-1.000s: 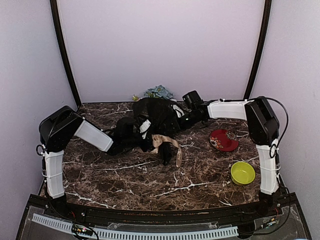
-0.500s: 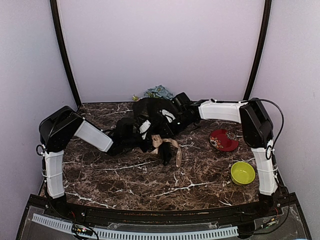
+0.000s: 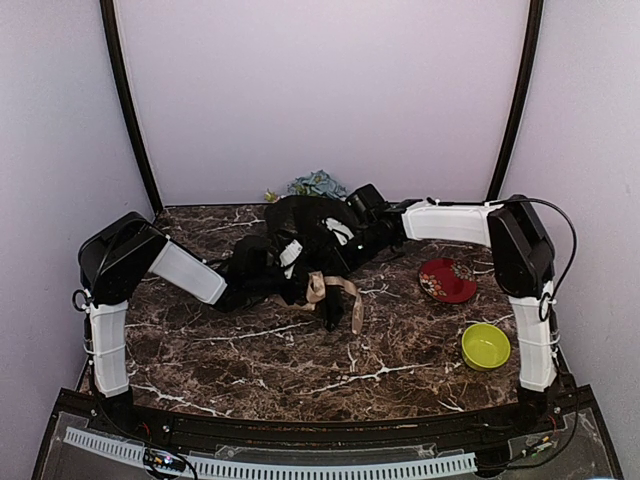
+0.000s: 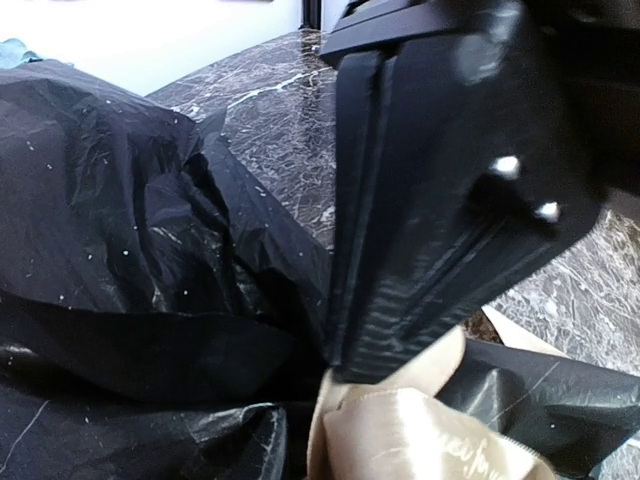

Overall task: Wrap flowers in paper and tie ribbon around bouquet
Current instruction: Cross the half-tied ribbon over the folded bouquet.

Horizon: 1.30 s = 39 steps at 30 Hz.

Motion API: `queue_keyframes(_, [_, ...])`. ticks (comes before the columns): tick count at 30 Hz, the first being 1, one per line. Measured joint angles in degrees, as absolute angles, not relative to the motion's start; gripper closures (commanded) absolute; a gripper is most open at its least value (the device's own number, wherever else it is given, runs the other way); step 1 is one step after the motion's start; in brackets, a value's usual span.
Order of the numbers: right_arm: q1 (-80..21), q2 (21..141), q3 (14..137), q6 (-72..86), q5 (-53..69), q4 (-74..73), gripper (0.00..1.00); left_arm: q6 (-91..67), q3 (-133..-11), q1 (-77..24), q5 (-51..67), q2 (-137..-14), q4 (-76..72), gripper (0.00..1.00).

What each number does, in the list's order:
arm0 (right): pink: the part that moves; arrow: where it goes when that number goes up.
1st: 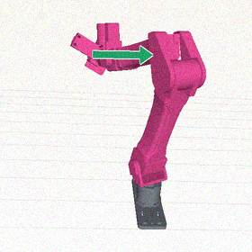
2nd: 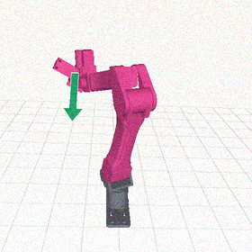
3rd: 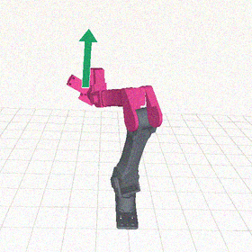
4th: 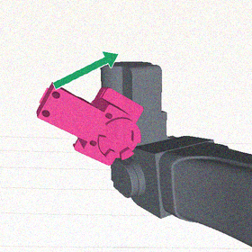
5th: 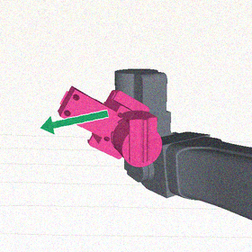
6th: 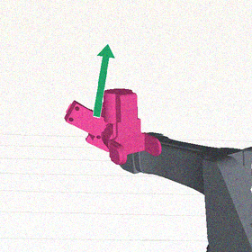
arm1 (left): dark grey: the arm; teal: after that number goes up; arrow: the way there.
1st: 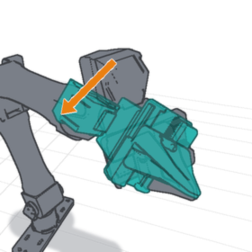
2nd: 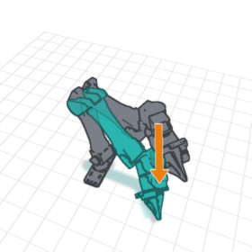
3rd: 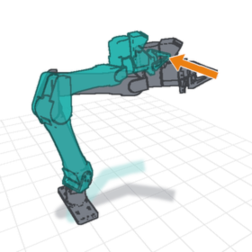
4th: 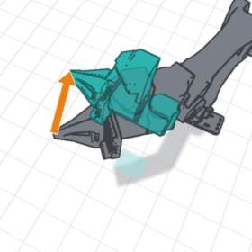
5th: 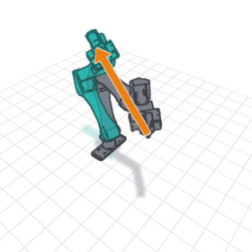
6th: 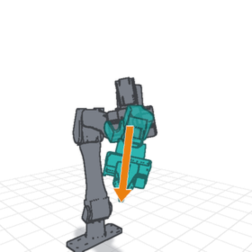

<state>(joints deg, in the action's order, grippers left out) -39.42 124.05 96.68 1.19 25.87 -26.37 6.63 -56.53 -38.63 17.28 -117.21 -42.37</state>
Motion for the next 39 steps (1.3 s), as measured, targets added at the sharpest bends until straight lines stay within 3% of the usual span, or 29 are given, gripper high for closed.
queue_keyframes(12, [-40.51,120.33,93.17,3.18,26.09,-24.36,1.00,6.22,-58.00,-38.41,19.11,-117.38,-41.91,0.63])
queue_keyframes(15, [-40.49,119.87,92.66,3.62,26.04,-23.88,1.00,6.57,-59.42,-38.41,19.29,-117.99,-41.04,0.76])
queue_keyframes(23, [-40.49,119.28,91.00,3.88,26.41,-22.90,1.00,6.92,-60.51,-38.48,17.02,-118.54,-39.90,1.00])
queue_keyframes(26, [-40.47,119.28,90.83,3.99,26.98,-22.59,0.94,7.05,-60.60,-38.54,17.19,-118.54,-39.72,1.00])
queue_keyframes(29, [-40.38,119.24,90.83,4.25,27.99,-23.00,0.72,7.07,-60.60,-38.48,17.28,-118.56,-39.72,1.00])
queue_keyframes(32, [-39.81,118.78,90.83,4.95,29.39,-23.77,0.59,7.07,-60.60,-38.41,17.08,-118.56,-39.75,1.00])
queue_keyframes(36, [-37.58,117.51,91.53,5.17,31.33,-23.81,0.56,7.07,-60.55,-38.41,17.08,-118.56,-39.88,1.00])
queue_keyframes(39, [-35.68,117.49,93.06,5.96,31.66,-23.44,0.63,7.07,-60.16,-38.41,17.08,-118.56,-40.36,1.00])
